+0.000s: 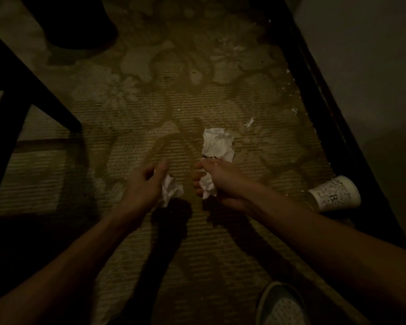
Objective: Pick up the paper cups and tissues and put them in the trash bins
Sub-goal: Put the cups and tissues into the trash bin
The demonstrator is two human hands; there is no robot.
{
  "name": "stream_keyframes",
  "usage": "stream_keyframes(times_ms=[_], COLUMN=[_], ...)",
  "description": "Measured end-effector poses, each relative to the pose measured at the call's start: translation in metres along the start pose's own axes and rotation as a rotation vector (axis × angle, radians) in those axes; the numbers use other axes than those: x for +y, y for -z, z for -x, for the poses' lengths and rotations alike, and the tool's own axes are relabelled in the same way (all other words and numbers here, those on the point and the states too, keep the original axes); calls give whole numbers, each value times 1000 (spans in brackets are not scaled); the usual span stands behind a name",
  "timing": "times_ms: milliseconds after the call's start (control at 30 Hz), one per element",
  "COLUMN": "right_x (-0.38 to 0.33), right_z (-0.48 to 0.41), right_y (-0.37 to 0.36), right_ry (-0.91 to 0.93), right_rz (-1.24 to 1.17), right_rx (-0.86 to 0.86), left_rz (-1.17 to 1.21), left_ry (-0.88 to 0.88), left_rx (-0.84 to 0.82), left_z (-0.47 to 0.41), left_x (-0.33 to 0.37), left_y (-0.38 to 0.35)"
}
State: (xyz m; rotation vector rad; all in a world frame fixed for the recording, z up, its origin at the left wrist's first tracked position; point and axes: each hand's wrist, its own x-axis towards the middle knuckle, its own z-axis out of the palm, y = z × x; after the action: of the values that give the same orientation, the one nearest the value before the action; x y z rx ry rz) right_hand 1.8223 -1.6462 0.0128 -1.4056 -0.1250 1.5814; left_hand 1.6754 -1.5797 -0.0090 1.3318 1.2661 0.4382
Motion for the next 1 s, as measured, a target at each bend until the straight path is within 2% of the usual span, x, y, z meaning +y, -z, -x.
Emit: stream_keyframes(times_ms=[100, 233, 300, 367, 400, 467, 533, 600, 667, 800, 1000], right_x=[3, 4, 7, 13, 15, 19, 22, 22, 20, 18, 20], right_z=[0, -1, -5, -7, -7, -7, -12, -19, -24, -24, -25], right_y=[-2, -10, -9, -4, -1, 6, 16, 26, 34, 57, 100], right_ry=[-52, -112, -127, -150, -163, -183, -160, -136, -109, -73, -146], right_rz=[-12, -267, -309, -289, -276, -237, -107, 24, 114, 183, -6], right_rx=[30, -137, -124, -76, -61, -18, 83, 176, 251, 340, 420], left_rz=[3, -91, -240, -506, -597, -577, -362, -176, -145, -348, -735], left_ry=[-167, -380, -506, -576, -571, -532, -478, -388, -360, -385, -523], left_rx=[25, -19, -61, -118, -158, -270, -327, -307, -285, -275, -531], left_z=[5, 15, 16, 13, 11, 8, 5, -2, -12, -41, -64], left_x=[16, 17, 6, -5, -9, -12, -9, -5, 0, 0, -17], left_y=[-11, -30, -33, -34, -34, -38, -42, -48, -57, -75, -99])
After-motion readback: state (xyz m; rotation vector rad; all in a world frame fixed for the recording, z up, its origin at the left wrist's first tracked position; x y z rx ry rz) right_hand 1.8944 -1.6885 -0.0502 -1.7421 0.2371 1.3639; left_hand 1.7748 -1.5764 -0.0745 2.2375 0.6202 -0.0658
